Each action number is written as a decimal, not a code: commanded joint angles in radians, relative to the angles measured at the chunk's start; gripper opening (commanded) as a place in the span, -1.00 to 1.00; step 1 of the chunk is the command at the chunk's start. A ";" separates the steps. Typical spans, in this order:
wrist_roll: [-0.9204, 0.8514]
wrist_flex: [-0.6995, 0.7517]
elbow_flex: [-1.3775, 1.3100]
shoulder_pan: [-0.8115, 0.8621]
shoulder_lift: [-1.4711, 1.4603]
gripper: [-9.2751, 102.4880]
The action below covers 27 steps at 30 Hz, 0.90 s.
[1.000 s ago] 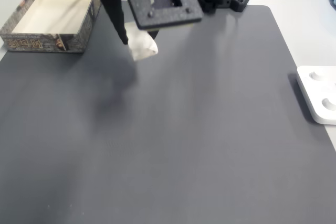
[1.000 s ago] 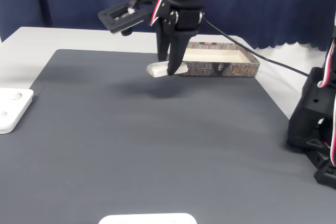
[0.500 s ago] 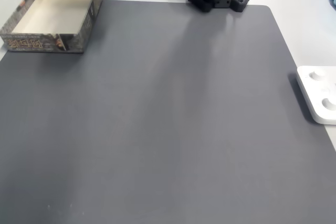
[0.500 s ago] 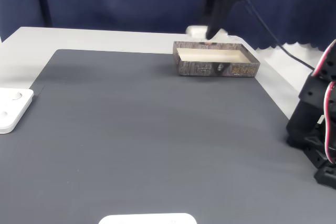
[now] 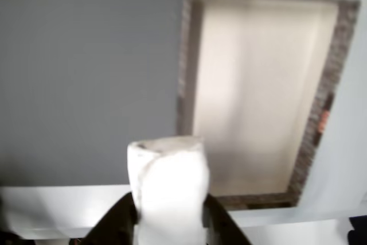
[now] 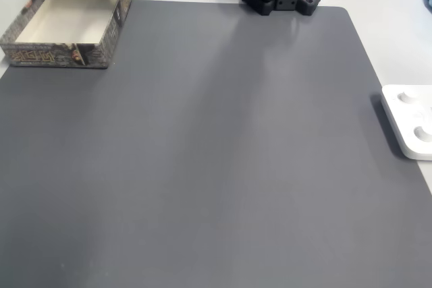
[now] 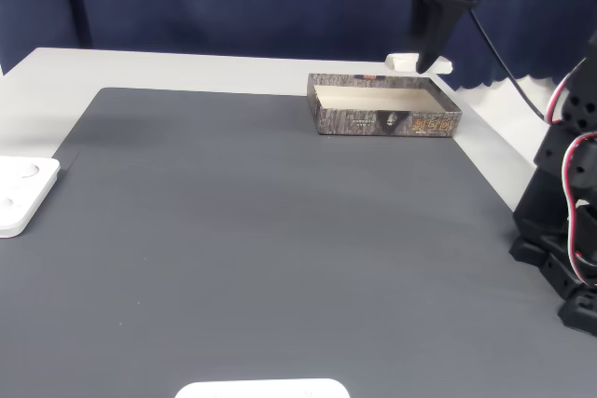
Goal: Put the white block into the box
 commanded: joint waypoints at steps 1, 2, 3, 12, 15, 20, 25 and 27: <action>0.078 -0.006 -0.164 0.046 -0.071 -0.86; 0.084 -0.008 -0.189 0.048 -0.100 -0.86; 0.089 -0.009 -0.209 0.046 -0.129 -0.86; 0.089 -0.029 -0.394 -0.015 -0.371 -0.86; 0.087 -0.025 -0.492 -0.021 -0.437 -0.86; 0.084 -0.023 -0.591 -0.029 -0.523 -0.86; 0.080 -0.023 -0.678 -0.038 -0.597 -0.86; 0.074 -0.025 -0.703 -0.044 -0.623 -0.86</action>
